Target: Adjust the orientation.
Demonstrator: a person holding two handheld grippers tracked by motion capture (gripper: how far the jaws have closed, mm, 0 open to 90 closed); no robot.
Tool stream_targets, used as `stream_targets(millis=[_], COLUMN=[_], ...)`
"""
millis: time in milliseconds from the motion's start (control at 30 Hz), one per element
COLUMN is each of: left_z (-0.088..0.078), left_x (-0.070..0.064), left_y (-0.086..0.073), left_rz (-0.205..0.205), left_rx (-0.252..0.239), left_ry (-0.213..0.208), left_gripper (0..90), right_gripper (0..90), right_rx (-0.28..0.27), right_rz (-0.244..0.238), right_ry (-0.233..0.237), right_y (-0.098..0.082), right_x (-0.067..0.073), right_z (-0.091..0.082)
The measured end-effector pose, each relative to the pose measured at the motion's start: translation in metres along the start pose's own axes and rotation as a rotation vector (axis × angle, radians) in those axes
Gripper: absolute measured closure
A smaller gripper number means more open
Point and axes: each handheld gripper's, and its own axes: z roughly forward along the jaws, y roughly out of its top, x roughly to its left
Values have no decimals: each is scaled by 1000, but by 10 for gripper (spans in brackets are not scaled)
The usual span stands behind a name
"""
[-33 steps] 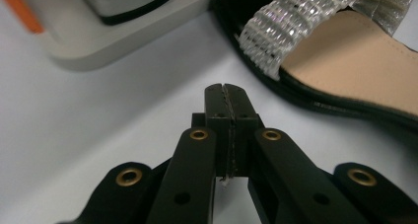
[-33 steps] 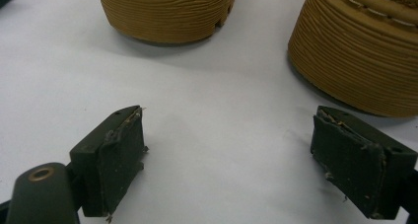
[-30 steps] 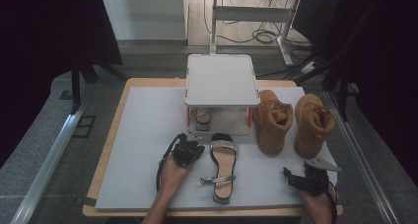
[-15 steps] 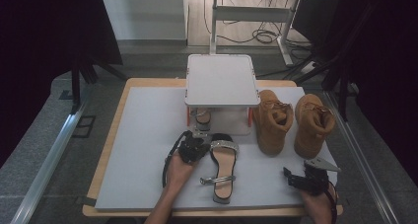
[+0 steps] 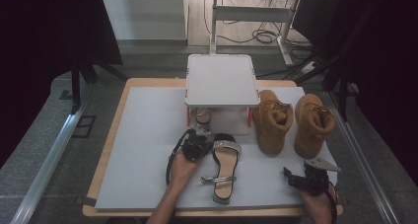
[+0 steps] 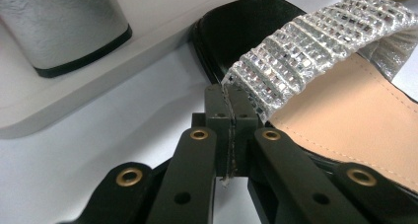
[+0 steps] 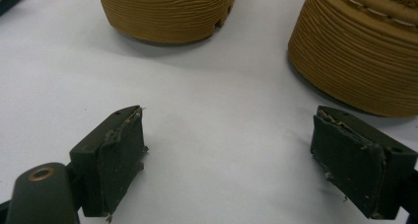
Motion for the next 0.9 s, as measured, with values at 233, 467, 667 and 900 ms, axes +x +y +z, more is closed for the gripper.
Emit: stream_targets(millis=[233, 467, 667, 900], left_z=[7, 13, 19, 23], left_x=[-3, -8, -13, -16], left_y=[6, 14, 19, 25], left_rz=[1, 25, 24, 58], left_rx=[0, 19, 25, 39], left_ry=[-20, -34, -52, -70], left_gripper=[900, 900, 900, 900], right_gripper=[128, 128, 128, 128], right_rx=[0, 0, 0, 0], right_rz=[0, 0, 0, 0], right_ry=[0, 0, 0, 0], right_y=[0, 0, 0, 0], right_x=[0, 0, 0, 0], right_z=[0, 0, 0, 0])
